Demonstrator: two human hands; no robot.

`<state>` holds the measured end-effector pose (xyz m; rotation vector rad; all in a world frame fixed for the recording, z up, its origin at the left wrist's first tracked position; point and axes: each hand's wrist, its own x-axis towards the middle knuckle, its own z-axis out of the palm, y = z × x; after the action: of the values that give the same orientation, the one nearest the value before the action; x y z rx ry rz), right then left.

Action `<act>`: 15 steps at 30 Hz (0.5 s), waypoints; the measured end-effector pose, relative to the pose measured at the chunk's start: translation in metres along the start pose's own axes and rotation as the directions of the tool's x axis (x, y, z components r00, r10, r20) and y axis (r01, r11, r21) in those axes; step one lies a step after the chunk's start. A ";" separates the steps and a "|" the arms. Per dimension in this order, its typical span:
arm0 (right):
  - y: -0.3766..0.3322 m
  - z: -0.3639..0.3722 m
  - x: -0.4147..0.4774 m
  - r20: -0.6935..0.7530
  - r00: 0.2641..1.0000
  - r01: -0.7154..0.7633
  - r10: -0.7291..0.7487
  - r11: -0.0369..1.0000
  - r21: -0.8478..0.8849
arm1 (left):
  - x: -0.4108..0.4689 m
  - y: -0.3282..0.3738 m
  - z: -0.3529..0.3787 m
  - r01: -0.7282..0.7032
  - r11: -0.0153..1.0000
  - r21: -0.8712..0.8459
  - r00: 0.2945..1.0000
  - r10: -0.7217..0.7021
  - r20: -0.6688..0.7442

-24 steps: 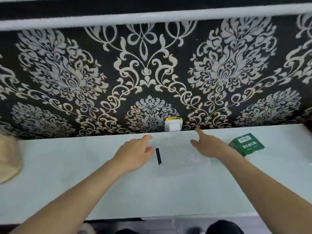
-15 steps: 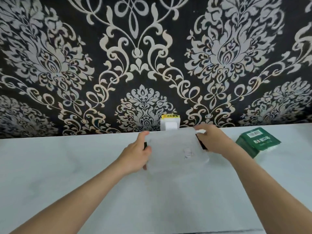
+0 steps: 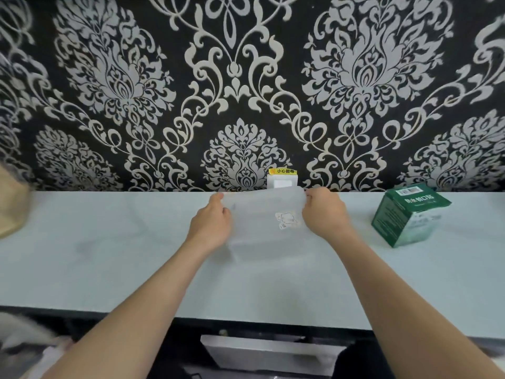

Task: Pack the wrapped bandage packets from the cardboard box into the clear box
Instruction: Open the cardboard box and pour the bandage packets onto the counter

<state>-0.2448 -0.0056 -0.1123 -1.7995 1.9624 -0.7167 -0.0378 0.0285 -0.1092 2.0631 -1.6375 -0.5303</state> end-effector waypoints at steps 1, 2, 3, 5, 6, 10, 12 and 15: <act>0.002 0.000 -0.001 -0.009 1.000 -0.020 0.021 0.997 0.069 | -0.001 -0.001 0.001 0.042 0.998 -0.042 0.999 -0.043 -0.019; 0.004 0.000 -0.001 -0.018 0.999 -0.024 0.027 0.991 0.135 | -0.001 -0.001 0.002 0.072 0.994 -0.080 0.997 -0.075 -0.030; 0.005 0.002 -0.002 -0.020 0.999 -0.022 0.026 0.983 0.182 | -0.002 -0.001 0.002 0.093 0.990 -0.103 0.995 -0.097 -0.039; 0.005 0.008 -0.002 -0.033 0.999 -0.027 0.036 0.972 0.235 | -0.002 -0.001 0.001 0.124 0.983 -0.135 0.989 -0.133 -0.064; 0.003 0.012 -0.003 -0.033 0.998 -0.038 0.050 0.960 0.276 | -0.002 -0.001 0.000 0.128 0.981 -0.148 0.987 -0.140 -0.074; -0.009 0.017 -0.003 -0.044 0.999 -0.009 0.025 0.949 0.316 | 0.003 -0.007 0.002 0.109 0.982 -0.157 0.983 -0.130 -0.131; -0.014 0.016 -0.005 -0.034 0.998 0.062 -0.056 0.972 0.229 | 0.008 -0.009 0.003 0.135 0.984 -0.116 0.974 -0.153 -0.166; -0.013 0.006 -0.009 0.022 0.986 0.165 -0.165 0.986 0.001 | 0.013 -0.009 0.004 0.163 0.987 0.017 0.967 -0.156 -0.203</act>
<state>-0.2298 0.0018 -0.1099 -1.9791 1.8153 -0.7444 -0.0300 0.0171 -0.1172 2.2061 -1.3821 -0.3339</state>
